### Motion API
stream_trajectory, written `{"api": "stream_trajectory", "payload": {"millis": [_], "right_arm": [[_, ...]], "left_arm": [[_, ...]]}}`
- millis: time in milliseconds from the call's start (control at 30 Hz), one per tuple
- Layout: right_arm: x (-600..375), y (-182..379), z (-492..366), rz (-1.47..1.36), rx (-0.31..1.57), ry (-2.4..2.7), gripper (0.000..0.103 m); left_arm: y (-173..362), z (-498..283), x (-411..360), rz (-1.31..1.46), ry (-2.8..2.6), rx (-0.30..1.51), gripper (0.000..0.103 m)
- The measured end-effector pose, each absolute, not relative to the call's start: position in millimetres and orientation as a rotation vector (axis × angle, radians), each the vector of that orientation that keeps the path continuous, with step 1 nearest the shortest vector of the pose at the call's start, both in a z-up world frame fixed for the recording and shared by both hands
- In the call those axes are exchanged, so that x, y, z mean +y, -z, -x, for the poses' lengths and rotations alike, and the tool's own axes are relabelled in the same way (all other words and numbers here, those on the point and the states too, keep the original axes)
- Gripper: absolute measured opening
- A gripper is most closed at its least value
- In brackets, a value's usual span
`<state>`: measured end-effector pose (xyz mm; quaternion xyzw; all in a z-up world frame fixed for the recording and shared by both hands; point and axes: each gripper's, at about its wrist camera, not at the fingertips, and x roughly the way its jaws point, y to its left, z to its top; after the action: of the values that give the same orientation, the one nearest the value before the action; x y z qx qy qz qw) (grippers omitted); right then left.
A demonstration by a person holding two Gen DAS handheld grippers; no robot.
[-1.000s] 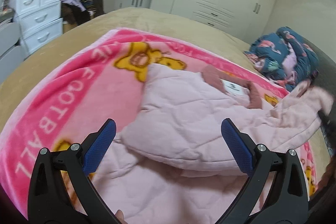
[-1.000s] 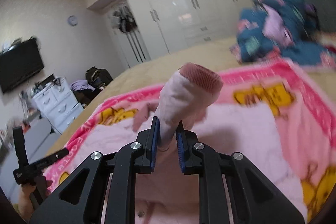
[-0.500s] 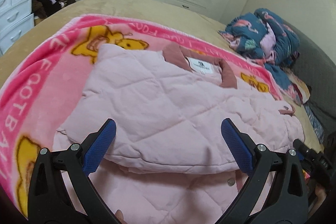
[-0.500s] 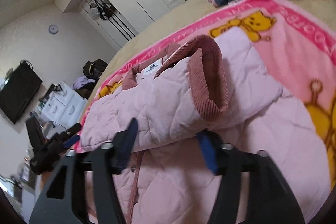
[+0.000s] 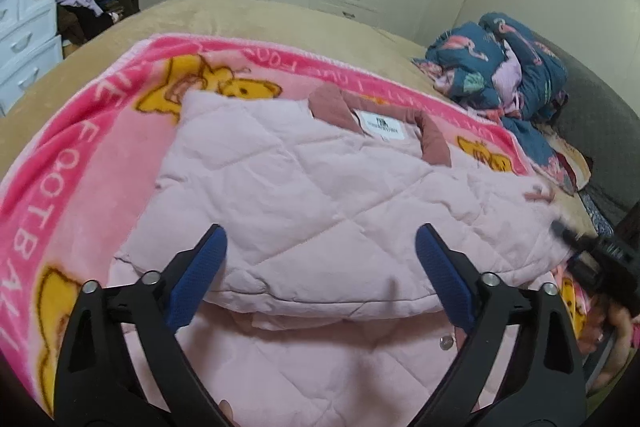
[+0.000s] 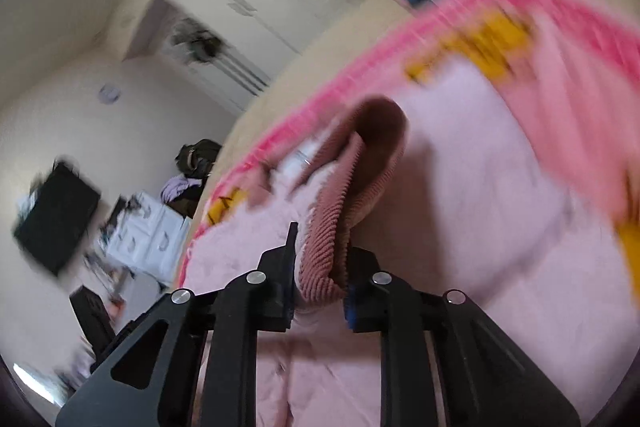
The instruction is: Fold large clothes
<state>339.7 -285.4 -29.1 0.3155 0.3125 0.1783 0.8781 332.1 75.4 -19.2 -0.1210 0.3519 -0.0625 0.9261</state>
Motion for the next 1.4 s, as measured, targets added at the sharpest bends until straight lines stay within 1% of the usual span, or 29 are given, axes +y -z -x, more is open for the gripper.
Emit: {"api": "stream_trajectory", "payload": {"millis": [33, 100, 167, 300, 433, 500, 533, 567, 633, 667, 700, 767, 833, 900, 1167, 1300, 1400], "right_arm": [[-280, 12, -342, -0.608, 0.605, -0.396, 0.016], [-279, -13, -346, -0.538, 0.54, -0.402, 0.016], [-281, -21, -354, -0.484, 0.516, -0.367, 0.016], [-291, 6, -367, -0.467, 0.598, -0.28, 0.016], [-293, 36, -361, -0.462, 0.656, -0.239, 0.016], [-295, 47, -358, -0.463, 0.69, -0.229, 0.018], [-295, 49, -356, -0.468, 0.7, -0.224, 0.019], [-295, 51, -354, -0.472, 0.713, -0.217, 0.024], [-299, 54, -345, -0.466, 0.718, -0.182, 0.03], [-299, 52, -340, -0.447, 0.713, -0.16, 0.039], [-300, 49, -333, -0.414, 0.696, -0.129, 0.043], [-298, 41, -325, -0.361, 0.663, -0.092, 0.046], [-293, 32, -320, -0.302, 0.633, -0.084, 0.051], [-279, 26, -320, -0.231, 0.634, -0.123, 0.061], [-211, 20, -347, -0.048, 0.724, -0.298, 0.064], [-192, 36, -370, -0.004, 0.803, -0.303, 0.07], [-189, 59, -382, -0.015, 0.903, -0.29, 0.071]], "left_arm": [[18, -332, 77, 0.255, 0.127, 0.712, 0.083], [17, -332, 78, 0.26, 0.132, 0.699, 0.082], [19, -333, 76, 0.251, 0.135, 0.7, 0.082], [26, -336, 69, 0.229, 0.138, 0.721, 0.081], [27, -336, 62, 0.196, 0.146, 0.722, 0.078], [27, -336, 59, 0.188, 0.154, 0.72, 0.077], [27, -336, 58, 0.184, 0.156, 0.721, 0.076], [27, -337, 57, 0.175, 0.157, 0.723, 0.076], [28, -337, 55, 0.156, 0.16, 0.724, 0.075], [29, -337, 54, 0.15, 0.16, 0.725, 0.075], [30, -338, 53, 0.145, 0.161, 0.732, 0.075], [35, -341, 54, 0.138, 0.159, 0.752, 0.075], [42, -345, 54, 0.133, 0.157, 0.787, 0.075], [49, -347, 54, 0.131, 0.158, 0.818, 0.075], [65, -349, 69, 0.212, 0.18, 0.859, 0.075], [66, -348, 69, 0.201, 0.174, 0.859, 0.075], [66, -348, 68, 0.194, 0.172, 0.862, 0.075]]}}
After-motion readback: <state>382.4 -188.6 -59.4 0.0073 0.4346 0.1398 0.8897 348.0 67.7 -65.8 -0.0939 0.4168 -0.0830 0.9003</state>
